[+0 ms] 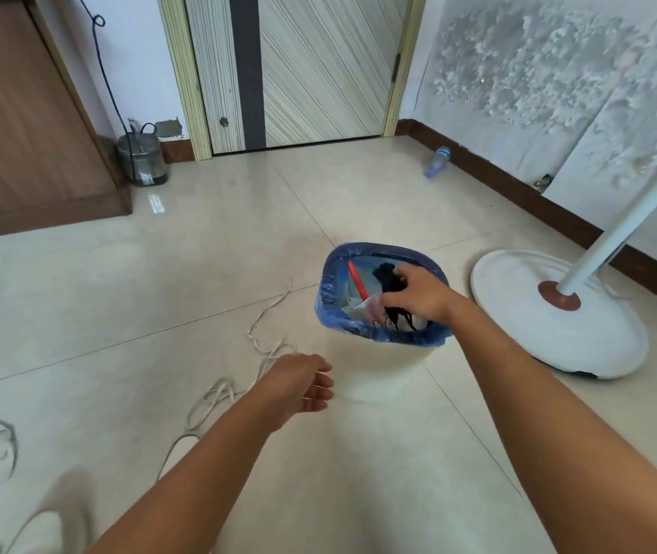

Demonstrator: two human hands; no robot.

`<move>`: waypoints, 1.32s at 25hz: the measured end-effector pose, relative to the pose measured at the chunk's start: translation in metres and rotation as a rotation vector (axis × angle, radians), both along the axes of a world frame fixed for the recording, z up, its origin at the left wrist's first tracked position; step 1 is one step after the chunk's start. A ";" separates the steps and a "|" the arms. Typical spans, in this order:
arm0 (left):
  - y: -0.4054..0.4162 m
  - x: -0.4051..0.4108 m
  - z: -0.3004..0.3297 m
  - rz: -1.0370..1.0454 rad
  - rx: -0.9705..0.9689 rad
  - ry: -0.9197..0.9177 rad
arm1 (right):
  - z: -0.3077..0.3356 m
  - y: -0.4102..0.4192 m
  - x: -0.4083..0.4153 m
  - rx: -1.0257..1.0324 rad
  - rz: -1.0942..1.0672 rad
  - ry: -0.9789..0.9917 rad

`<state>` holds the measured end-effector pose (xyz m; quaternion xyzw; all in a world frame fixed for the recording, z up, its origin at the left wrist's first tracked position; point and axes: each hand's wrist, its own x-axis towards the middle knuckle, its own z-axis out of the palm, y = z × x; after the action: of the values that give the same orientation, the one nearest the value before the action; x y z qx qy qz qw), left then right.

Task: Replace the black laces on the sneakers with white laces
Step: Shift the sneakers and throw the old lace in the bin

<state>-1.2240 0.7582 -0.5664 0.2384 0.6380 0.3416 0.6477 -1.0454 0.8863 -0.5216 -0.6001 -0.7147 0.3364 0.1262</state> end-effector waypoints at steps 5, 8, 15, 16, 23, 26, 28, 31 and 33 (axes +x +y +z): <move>-0.061 -0.064 -0.032 -0.250 0.072 0.322 | 0.005 -0.007 0.009 0.090 -0.089 0.086; -0.117 -0.124 -0.051 -0.397 0.119 0.776 | 0.012 -0.044 -0.014 0.154 -0.146 0.498; -0.235 -0.190 -0.088 -0.331 -0.065 1.147 | -0.107 -0.214 -0.135 -0.299 0.525 -0.089; -0.252 -0.197 -0.091 -0.348 -0.100 1.229 | -0.126 -0.236 -0.151 -0.371 0.549 -0.205; -0.302 -0.249 -0.097 -0.286 -0.242 0.614 | -0.163 -0.264 -0.192 -0.521 0.368 -0.311; -0.295 -0.255 -0.102 -0.361 -0.176 0.559 | -0.160 -0.240 -0.165 -0.322 0.431 -0.413; -0.287 -0.243 -0.112 -0.404 -0.081 0.772 | -0.156 -0.223 -0.138 -0.287 0.366 -0.433; -0.272 -0.212 -0.123 -0.330 0.086 0.826 | -0.149 -0.201 -0.110 -0.322 0.247 -0.514; -0.263 -0.195 -0.126 -0.247 0.141 0.771 | -0.144 -0.195 -0.113 -0.189 0.348 -0.821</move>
<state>-1.4192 0.4953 -0.6928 0.4675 0.7757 0.1897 0.3792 -1.1586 0.6913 -0.6656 -0.5636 -0.7619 0.1507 -0.2811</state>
